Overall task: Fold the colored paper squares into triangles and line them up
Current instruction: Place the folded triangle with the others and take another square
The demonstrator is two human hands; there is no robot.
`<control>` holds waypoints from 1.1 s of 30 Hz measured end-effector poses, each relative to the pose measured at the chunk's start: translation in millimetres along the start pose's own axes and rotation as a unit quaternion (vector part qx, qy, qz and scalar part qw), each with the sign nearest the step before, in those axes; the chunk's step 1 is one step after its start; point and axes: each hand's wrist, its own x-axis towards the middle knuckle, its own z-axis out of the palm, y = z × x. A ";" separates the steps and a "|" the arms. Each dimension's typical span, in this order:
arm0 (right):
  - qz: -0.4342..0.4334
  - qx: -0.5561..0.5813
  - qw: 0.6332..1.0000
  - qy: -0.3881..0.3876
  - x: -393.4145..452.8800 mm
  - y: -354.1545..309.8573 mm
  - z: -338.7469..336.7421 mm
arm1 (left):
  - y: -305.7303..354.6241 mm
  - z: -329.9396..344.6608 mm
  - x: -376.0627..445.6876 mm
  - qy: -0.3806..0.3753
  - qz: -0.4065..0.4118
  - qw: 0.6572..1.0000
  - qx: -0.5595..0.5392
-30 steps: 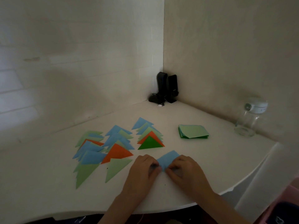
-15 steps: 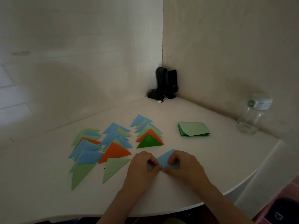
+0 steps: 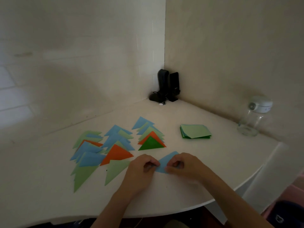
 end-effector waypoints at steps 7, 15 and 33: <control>0.041 -0.103 0.993 0.039 -5.8 -10.8 15.8 | -0.6 -7.8 -11.0 -0.061 0.067 0.995 0.038; -0.079 -0.053 0.995 0.004 -9.3 -7.1 -4.4 | 5.1 -3.0 -12.4 -0.006 0.139 0.978 0.154; -0.143 -0.056 0.971 0.185 -20.7 28.0 19.3 | 7.2 20.7 -10.3 0.059 0.020 0.986 0.152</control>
